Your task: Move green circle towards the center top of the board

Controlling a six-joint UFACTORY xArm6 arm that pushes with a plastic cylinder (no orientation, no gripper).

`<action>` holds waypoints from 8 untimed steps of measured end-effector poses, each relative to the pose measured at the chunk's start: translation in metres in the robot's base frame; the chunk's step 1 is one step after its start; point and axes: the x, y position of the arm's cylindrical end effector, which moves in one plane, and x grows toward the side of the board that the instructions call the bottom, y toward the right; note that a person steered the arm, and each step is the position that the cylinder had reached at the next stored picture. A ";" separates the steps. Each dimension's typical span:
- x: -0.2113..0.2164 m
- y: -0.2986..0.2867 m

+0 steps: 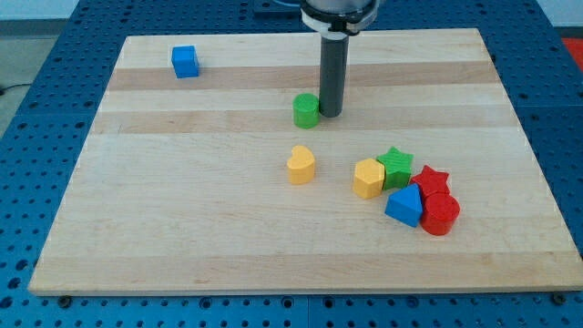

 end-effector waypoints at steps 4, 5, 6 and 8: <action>0.035 -0.051; 0.036 -0.067; 0.021 -0.065; -0.012 -0.094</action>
